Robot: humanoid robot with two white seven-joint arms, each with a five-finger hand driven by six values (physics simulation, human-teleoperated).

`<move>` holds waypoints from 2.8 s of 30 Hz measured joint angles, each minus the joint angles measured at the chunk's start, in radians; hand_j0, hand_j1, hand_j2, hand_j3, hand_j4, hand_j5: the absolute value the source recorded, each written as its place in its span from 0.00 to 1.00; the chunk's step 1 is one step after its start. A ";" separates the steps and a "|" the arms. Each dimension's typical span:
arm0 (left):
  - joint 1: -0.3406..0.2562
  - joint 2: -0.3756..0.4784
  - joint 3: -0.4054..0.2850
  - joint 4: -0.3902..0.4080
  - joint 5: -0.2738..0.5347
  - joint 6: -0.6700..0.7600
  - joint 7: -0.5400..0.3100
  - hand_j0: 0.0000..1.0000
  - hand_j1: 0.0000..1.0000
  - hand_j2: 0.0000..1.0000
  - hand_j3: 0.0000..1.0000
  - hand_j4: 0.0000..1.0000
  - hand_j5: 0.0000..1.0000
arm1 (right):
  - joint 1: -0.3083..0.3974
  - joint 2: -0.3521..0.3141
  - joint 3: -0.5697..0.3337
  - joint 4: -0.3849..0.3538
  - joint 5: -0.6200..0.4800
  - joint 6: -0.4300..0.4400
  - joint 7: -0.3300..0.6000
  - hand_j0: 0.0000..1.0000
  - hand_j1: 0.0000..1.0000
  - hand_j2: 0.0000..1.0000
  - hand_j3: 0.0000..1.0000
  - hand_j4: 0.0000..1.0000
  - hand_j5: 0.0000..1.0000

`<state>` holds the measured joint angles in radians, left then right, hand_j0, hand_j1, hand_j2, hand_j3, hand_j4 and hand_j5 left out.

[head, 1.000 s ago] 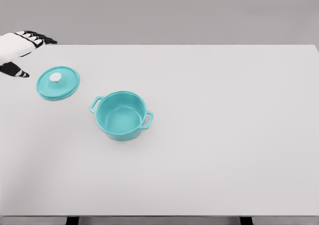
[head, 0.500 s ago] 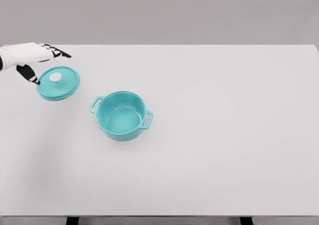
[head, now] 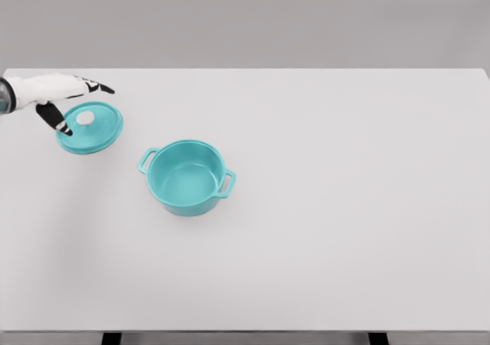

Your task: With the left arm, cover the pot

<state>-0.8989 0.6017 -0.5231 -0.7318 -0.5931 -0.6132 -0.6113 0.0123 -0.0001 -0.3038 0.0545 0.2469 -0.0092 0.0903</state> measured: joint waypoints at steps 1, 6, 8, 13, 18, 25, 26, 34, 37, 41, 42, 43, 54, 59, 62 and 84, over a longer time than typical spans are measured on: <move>0.000 -0.007 -0.001 0.015 0.001 0.000 0.000 0.97 0.97 0.97 0.97 0.97 0.97 | 0.000 0.000 0.000 0.000 0.000 0.000 0.000 1.00 1.00 1.00 1.00 1.00 1.00; -0.005 -0.027 -0.001 0.064 0.002 0.000 0.000 0.85 0.85 0.85 0.85 0.85 0.85 | -0.002 0.000 0.000 0.000 0.000 0.000 0.000 1.00 1.00 1.00 1.00 1.00 1.00; -0.005 -0.030 -0.002 0.076 0.002 0.000 0.000 0.83 0.83 0.83 0.83 0.83 0.83 | 0.000 0.000 0.000 0.000 0.000 0.000 0.000 1.00 1.00 1.00 1.00 1.00 1.00; -0.005 -0.032 0.000 0.090 0.003 0.000 0.000 0.81 0.81 0.81 0.81 0.81 0.81 | -0.002 0.000 0.000 0.000 0.000 0.000 0.000 1.00 1.00 1.00 1.00 1.00 1.00; -0.008 -0.032 0.002 0.088 0.003 0.000 0.000 0.80 0.80 0.80 0.80 0.80 0.80 | 0.000 0.000 0.000 0.000 0.000 0.000 0.000 1.00 1.00 1.00 1.00 1.00 1.00; -0.011 -0.031 0.002 0.086 0.004 0.000 0.000 0.73 0.73 0.73 0.73 0.73 0.73 | 0.000 0.000 0.000 0.000 0.000 0.000 0.000 1.00 1.00 1.00 1.00 1.00 1.00; -0.011 -0.031 0.002 0.087 0.004 0.000 0.000 0.73 0.73 0.73 0.73 0.73 0.73 | 0.000 0.000 0.000 0.000 0.000 0.000 0.000 1.00 1.00 1.00 1.00 1.00 1.00; -0.011 -0.029 0.000 0.098 0.002 0.000 0.000 0.73 0.73 0.73 0.73 0.73 0.73 | 0.000 0.000 0.000 0.000 0.000 0.000 0.000 1.00 1.00 1.00 1.00 1.00 1.00; -0.011 -0.030 -0.002 0.116 0.000 0.000 0.000 0.73 0.73 0.73 0.73 0.73 0.73 | 0.000 0.000 0.000 0.000 0.000 0.000 0.000 1.00 1.00 1.00 1.00 1.00 1.00; -0.011 -0.032 -0.002 0.126 -0.002 0.000 0.000 0.73 0.73 0.73 0.73 0.73 0.73 | 0.000 0.000 0.000 0.000 0.000 0.000 0.000 1.00 1.00 1.00 1.00 1.00 1.00; -0.011 -0.032 -0.002 0.127 -0.002 0.000 0.000 0.73 0.73 0.73 0.73 0.73 0.73 | 0.000 0.000 0.000 0.000 0.000 0.000 0.000 1.00 1.00 1.00 1.00 1.00 1.00; -0.011 -0.033 -0.002 0.128 -0.003 0.000 0.000 0.71 0.71 0.71 0.71 0.71 0.71 | 0.000 0.000 0.000 0.000 0.000 0.000 0.000 1.00 1.00 1.00 1.00 1.00 1.00; -0.015 -0.036 0.000 0.129 -0.003 0.000 0.000 0.65 0.65 0.65 0.65 0.65 0.65 | -0.002 0.000 0.000 0.000 0.000 0.000 0.000 1.00 1.00 1.00 1.00 1.00 1.00; -0.015 -0.039 0.001 0.129 -0.002 0.000 0.000 0.63 0.63 0.63 0.63 0.63 0.63 | 0.000 0.000 0.000 0.000 0.000 0.000 0.000 1.00 1.00 1.00 1.00 1.00 1.00; -0.014 -0.039 0.002 0.129 -0.002 0.000 0.000 0.62 0.62 0.62 0.62 0.62 0.62 | 0.000 0.000 0.000 0.000 0.000 0.000 0.000 1.00 1.00 1.00 1.00 1.00 1.00; -0.011 -0.031 0.005 0.117 0.004 -0.001 0.000 0.49 0.49 0.49 0.49 0.49 0.49 | 0.000 0.000 0.000 0.000 0.000 0.000 0.000 1.00 1.00 1.00 1.00 1.00 1.00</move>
<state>-0.9097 0.5707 -0.5182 -0.6153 -0.5891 -0.6138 -0.6113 0.0123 -0.0001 -0.3038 0.0545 0.2469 -0.0092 0.0903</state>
